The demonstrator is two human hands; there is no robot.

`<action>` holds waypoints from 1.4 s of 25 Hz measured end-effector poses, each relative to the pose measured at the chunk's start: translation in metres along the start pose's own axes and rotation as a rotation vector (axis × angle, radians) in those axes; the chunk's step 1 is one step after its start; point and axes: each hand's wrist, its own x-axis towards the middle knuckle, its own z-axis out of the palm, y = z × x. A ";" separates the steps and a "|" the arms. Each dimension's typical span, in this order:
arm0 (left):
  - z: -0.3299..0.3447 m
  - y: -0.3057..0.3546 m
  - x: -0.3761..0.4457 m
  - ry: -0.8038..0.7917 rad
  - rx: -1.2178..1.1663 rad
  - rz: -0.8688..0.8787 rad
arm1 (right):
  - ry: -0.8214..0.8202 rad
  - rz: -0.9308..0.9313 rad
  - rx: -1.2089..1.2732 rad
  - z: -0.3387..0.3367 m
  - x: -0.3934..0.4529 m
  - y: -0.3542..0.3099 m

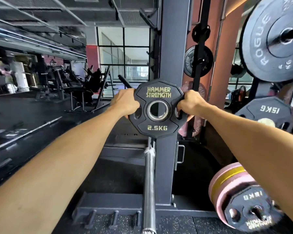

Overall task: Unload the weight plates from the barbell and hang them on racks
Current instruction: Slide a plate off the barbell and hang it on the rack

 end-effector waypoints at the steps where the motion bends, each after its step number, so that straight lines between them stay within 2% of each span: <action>1: -0.016 0.008 0.010 -0.003 0.007 -0.004 | -0.021 -0.001 0.006 -0.013 0.009 -0.013; 9: -0.199 0.097 0.134 -0.004 0.021 -0.054 | -0.081 -0.025 0.016 -0.171 0.117 -0.152; 16: -0.293 0.172 0.235 0.056 0.059 -0.066 | -0.061 -0.082 0.025 -0.278 0.214 -0.213; 20: -0.307 0.207 0.259 0.083 0.120 -0.058 | -0.045 -0.135 0.033 -0.311 0.235 -0.214; 27: -0.305 0.270 0.241 0.086 0.058 -0.012 | -0.014 -0.140 -0.001 -0.372 0.203 -0.186; 35: -0.266 0.393 0.231 0.054 0.024 0.040 | 0.060 -0.103 -0.036 -0.473 0.188 -0.100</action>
